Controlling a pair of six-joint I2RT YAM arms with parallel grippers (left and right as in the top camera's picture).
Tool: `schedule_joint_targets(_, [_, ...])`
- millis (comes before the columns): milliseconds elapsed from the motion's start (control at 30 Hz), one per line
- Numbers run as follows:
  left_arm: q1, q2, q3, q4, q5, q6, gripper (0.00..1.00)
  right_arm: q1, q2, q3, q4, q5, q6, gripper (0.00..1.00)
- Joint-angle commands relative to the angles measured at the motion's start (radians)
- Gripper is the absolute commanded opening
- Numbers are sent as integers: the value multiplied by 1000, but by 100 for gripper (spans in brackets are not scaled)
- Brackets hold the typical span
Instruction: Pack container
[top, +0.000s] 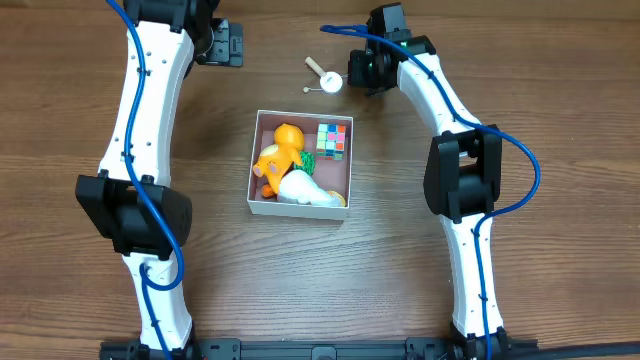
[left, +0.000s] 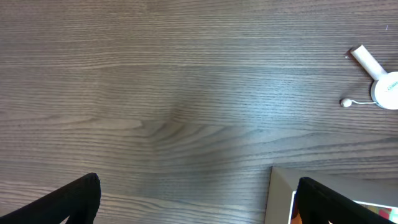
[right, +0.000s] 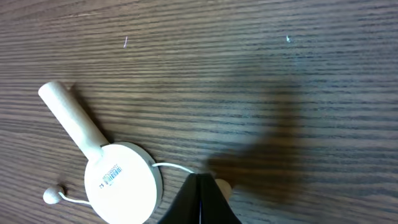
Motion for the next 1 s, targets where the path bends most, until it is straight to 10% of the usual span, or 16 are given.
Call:
schedule_joint_targets(0, [5, 7, 19, 4, -13, 8, 100, 5, 15, 25, -1, 11, 3, 4])
schedule_joint_targets(967, [5, 7, 19, 4, -13, 8, 100, -37, 15, 26, -57, 209, 72, 4])
